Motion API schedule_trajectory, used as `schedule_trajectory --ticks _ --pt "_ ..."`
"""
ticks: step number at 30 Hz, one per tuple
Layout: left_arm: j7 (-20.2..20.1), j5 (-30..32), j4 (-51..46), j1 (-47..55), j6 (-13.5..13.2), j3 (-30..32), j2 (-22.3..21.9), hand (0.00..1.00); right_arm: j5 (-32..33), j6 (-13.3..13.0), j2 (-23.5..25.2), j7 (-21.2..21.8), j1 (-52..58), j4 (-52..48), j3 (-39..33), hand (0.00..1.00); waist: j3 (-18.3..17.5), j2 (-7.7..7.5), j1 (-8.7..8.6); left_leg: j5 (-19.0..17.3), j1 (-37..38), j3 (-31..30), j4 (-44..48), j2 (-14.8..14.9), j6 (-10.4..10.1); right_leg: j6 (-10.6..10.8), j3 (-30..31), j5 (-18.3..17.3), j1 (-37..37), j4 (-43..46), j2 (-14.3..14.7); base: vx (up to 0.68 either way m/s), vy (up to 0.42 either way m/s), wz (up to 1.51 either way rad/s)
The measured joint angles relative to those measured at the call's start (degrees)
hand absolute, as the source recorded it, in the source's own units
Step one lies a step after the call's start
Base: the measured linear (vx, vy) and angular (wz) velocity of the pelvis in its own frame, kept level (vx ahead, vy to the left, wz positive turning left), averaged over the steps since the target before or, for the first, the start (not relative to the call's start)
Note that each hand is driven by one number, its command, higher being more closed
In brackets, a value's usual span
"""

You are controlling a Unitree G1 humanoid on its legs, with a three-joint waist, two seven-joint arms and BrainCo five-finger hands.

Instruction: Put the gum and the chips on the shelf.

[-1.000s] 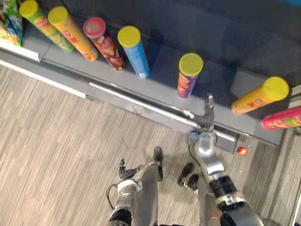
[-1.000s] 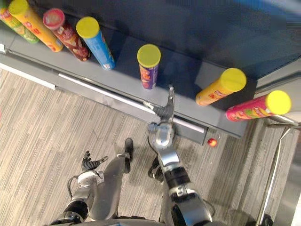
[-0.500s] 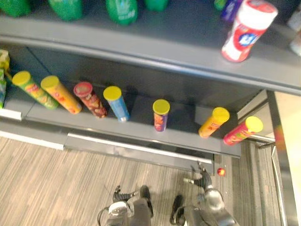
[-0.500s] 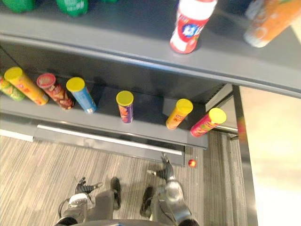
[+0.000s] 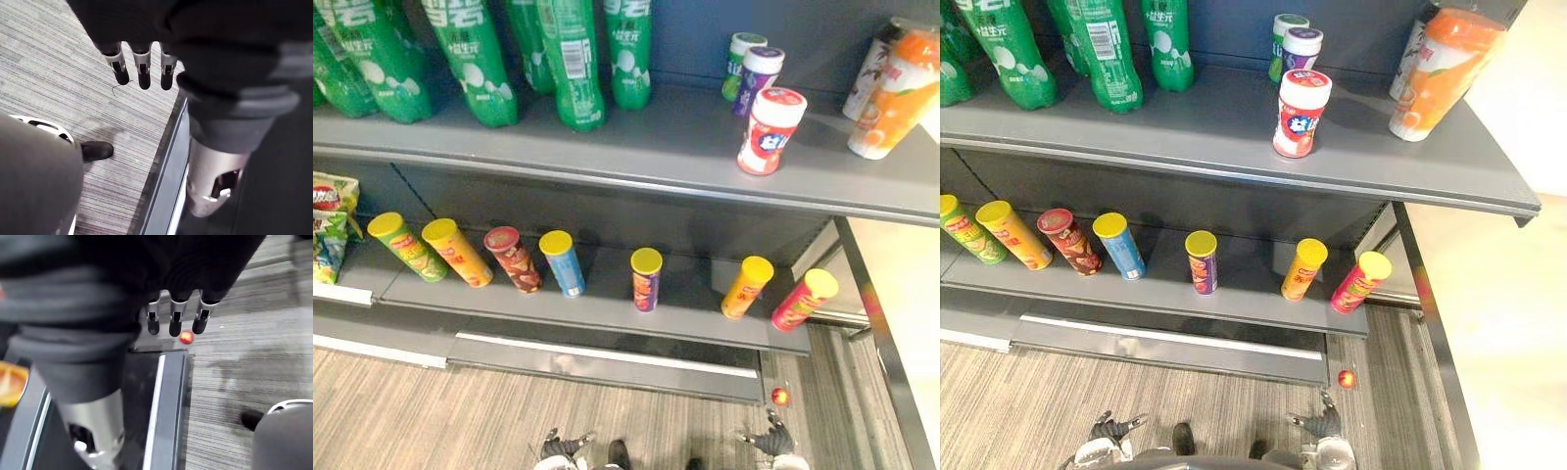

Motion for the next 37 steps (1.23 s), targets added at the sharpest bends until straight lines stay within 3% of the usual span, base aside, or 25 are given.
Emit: schedule_trajectory --ticks 9,18,37 --pt "-3.5 -6.6 1.6 1.0 0.0 2.8 -1.1 0.0 12.6 3.9 0.4 2.1 -1.6 5.9 -14.0 0.0 -1.2 1.79 -0.01 -1.1 1.5 -0.8 -0.1 -1.3 0.5 0.8 -1.2 0.5 3.1 -2.5 -0.9 0.05 0.035 0.06" --pt "-5.1 -7.1 2.1 0.9 0.0 0.5 -0.4 0.0 12.8 5.4 0.3 2.8 -3.2 8.2 -15.9 0.0 -1.1 1.78 -0.25 -1.7 2.2 -1.5 -0.1 -1.7 0.3 0.9 -2.0 0.6 4.9 -3.7 -1.1 0.06 0.002 0.05" --pt "-6.3 -7.0 2.6 1.0 0.0 -2.7 0.5 0.0 12.3 5.5 -0.1 3.9 -4.2 9.9 -15.1 0.0 -1.1 1.87 -0.79 -3.2 4.3 1.6 -0.1 -1.4 -0.2 0.9 1.1 0.6 5.8 -4.4 -0.8 0.02 -0.004 -0.08"
